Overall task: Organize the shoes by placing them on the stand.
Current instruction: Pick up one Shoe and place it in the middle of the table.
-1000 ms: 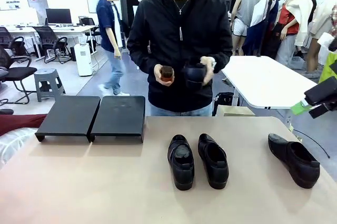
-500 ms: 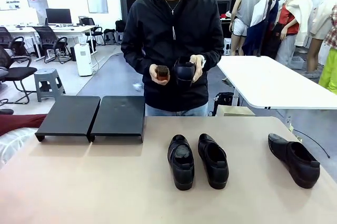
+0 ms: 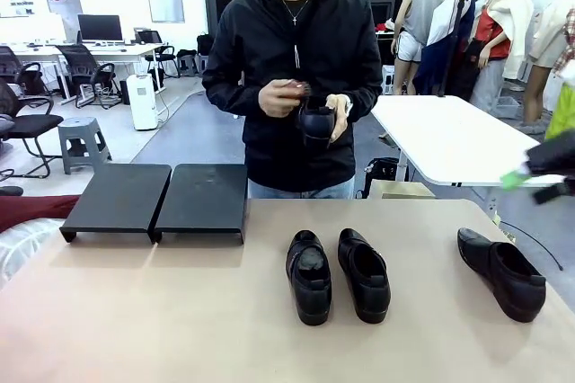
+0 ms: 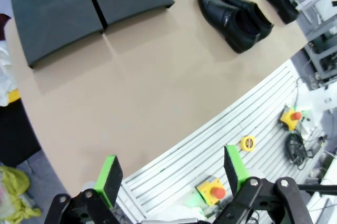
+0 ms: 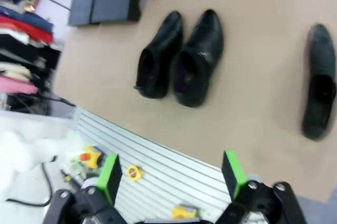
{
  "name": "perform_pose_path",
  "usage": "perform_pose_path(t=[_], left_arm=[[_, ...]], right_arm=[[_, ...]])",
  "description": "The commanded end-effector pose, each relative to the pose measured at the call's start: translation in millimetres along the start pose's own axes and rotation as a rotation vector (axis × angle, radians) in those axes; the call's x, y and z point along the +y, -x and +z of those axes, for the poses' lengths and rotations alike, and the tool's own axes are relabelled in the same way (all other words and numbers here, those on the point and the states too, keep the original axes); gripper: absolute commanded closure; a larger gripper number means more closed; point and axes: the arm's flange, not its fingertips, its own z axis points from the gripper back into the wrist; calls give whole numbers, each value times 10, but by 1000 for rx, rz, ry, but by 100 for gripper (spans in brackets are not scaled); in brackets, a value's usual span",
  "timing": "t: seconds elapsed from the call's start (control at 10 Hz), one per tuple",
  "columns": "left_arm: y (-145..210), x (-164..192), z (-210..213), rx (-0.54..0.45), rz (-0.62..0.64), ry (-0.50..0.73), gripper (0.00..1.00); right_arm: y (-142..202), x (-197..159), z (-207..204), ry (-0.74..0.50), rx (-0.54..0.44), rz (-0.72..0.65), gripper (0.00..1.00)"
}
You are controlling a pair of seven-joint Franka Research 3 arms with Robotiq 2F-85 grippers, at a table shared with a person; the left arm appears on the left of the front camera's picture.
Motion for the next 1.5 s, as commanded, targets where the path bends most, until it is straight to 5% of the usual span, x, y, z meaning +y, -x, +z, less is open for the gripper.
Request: perform_pose_path(t=[0.0,0.1,0.3,0.5,1.0,1.4], left_arm=[[-3,13,11,1,-9,16,0],[-3,13,11,1,-9,16,0],[-3,13,11,1,-9,16,0],[-3,13,11,1,-9,16,0],[-3,13,11,1,-9,16,0],[-3,13,11,1,-9,16,0]], right_arm=[[-198,460,-493,41,-6,-39,0],[-268,683,-849,42,33,-70,0],[-375,680,-890,14,52,-59,0],[-416,156,-509,24,11,-155,0],[117,-1492,517,-9,10,-267,0],[135,-1323,495,14,-28,-243,0]])
